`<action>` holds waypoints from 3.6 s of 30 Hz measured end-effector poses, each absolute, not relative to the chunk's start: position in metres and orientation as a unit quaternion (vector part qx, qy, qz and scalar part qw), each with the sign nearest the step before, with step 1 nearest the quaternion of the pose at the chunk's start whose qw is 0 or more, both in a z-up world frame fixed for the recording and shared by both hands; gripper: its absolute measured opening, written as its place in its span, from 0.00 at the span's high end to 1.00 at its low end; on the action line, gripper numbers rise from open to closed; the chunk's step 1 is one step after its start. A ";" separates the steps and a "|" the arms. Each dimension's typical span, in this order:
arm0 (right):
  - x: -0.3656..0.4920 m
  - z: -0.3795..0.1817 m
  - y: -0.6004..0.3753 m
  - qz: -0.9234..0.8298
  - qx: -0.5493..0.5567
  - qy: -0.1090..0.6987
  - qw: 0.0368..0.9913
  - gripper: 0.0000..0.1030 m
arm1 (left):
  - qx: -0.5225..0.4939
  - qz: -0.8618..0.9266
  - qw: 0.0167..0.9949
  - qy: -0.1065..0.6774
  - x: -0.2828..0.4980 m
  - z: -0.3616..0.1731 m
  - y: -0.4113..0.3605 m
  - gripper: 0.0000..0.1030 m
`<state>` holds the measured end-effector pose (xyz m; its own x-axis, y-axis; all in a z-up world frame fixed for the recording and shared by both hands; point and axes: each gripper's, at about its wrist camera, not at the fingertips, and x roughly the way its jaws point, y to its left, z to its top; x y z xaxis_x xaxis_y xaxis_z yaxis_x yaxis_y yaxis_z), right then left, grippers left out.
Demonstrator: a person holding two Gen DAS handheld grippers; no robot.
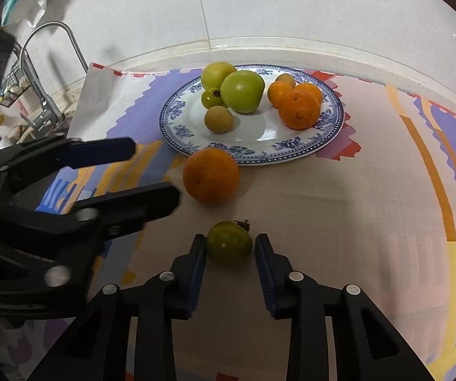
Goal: Organize fruits
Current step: 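Grasp an orange with the left tool while the right tool grasps a small green fruit, then carry the orange and the small green fruit over the plate with both tools, then release the orange and the small green fruit onto the plate by opening both tools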
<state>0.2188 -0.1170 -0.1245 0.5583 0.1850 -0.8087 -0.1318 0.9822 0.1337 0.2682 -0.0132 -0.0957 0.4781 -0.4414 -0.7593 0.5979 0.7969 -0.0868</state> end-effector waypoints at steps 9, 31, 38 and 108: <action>0.212 -0.118 -0.143 0.047 0.043 0.455 0.888 0.72 | 0.090 -0.269 0.855 0.434 0.276 -0.105 -0.033 0.49; 0.208 -0.102 -0.174 0.040 0.063 0.429 0.900 0.72 | 0.088 -0.220 0.871 0.430 0.260 -0.105 -0.041 0.61; 0.202 -0.086 -0.169 0.065 0.053 0.414 0.907 0.72 | 0.073 -0.205 0.885 0.412 0.242 -0.088 -0.028 0.61; 0.408 -0.101 -0.199 0.137 0.034 0.409 0.902 0.66 | 0.096 -0.158 0.911 0.369 0.406 -0.079 -0.068 0.58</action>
